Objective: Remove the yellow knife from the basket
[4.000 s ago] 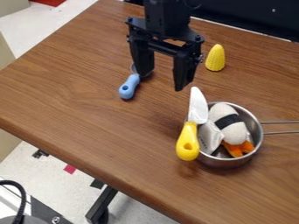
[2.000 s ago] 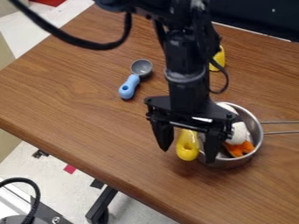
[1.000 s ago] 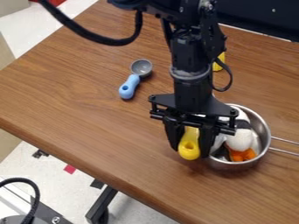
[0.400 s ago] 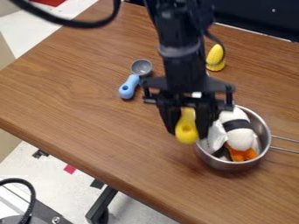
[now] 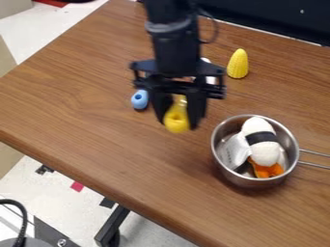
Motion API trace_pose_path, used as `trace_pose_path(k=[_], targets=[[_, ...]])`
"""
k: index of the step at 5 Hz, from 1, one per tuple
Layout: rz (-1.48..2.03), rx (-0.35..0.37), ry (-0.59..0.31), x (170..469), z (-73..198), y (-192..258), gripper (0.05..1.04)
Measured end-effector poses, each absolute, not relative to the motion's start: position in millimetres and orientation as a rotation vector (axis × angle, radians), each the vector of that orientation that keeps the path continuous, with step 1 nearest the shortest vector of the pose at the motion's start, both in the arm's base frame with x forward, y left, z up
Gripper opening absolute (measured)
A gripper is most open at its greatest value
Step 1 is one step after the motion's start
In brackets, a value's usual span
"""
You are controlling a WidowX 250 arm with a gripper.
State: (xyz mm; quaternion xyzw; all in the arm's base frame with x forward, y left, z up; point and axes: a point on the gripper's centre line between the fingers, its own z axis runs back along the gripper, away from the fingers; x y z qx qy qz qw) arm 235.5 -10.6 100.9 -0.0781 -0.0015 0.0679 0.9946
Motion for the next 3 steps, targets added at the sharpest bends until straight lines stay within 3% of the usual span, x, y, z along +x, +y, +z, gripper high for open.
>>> trace_pose_path(k=[2, 3], targets=[[-0.058, -0.137, -0.032, 240, 106, 43, 0.495], [-0.085, -0.132, -0.044, 242, 95, 74, 0.495]])
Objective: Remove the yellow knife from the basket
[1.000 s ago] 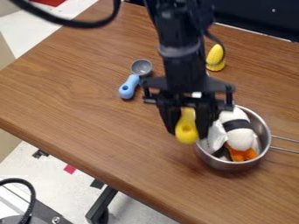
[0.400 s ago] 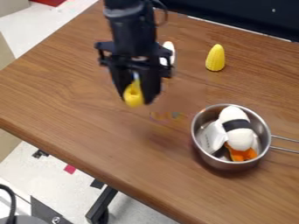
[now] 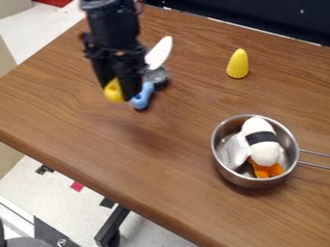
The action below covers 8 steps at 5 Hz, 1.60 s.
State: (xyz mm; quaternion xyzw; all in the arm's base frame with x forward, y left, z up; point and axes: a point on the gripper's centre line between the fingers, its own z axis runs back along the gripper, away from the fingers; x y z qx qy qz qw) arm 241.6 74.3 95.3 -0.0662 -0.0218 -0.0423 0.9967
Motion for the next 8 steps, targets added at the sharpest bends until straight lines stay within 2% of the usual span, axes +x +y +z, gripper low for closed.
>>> trace_pose_path(k=[2, 3, 4, 6, 8], targets=[[-0.129, -0.080, -0.070, 249, 74, 123, 0.495], [-0.077, -0.118, -0.082, 256, 79, 130, 0.495], [0.166, -0.153, -0.092, 281, 87, 135, 0.495], [0.481, -0.196, -0.122, 329, 91, 121, 0.495], [0.895, -0.191, -0.152, 358, 102, 86, 0.495]])
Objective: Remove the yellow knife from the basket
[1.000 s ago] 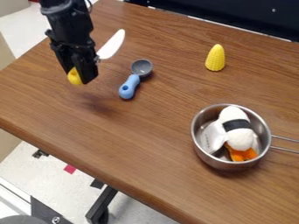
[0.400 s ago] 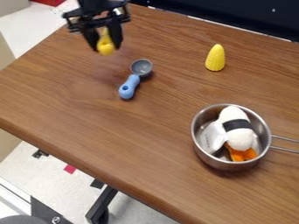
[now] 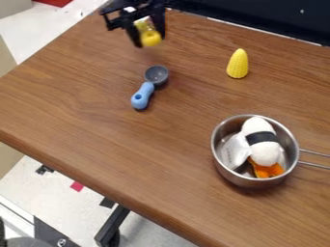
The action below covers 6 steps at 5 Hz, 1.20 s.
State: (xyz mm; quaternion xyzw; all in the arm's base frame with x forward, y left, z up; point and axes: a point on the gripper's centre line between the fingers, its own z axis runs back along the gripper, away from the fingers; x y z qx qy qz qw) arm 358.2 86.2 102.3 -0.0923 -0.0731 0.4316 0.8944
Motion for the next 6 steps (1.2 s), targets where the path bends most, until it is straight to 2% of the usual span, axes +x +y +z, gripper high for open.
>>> trace_pose_path(k=[2, 4, 5, 6], targets=[[1.001, -0.113, -0.157, 388, 76, 62, 0.495], [1.018, -0.068, -0.149, 402, 55, 57, 0.495], [1.015, -0.079, -0.140, 402, 53, 56, 0.545], [1.011, -0.085, -0.118, 398, 52, 59, 0.842]])
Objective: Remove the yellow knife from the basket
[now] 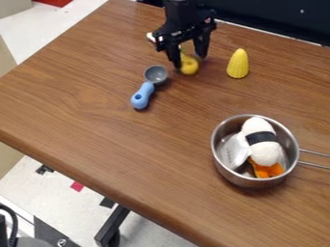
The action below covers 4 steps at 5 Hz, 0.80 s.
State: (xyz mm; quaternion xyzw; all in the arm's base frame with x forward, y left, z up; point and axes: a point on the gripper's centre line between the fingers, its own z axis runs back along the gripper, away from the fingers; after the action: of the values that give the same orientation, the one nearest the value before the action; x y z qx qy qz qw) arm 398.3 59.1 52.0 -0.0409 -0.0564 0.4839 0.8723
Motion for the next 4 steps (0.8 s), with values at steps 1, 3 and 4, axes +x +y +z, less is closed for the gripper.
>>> trace_pose_path(k=[1, 3, 4], targets=[[0.994, -0.075, -0.101, 394, 48, 59, 1.007], [0.964, -0.128, -0.081, 383, 65, 56, 1.001], [0.927, -0.200, -0.115, 372, 99, 58, 1.001]])
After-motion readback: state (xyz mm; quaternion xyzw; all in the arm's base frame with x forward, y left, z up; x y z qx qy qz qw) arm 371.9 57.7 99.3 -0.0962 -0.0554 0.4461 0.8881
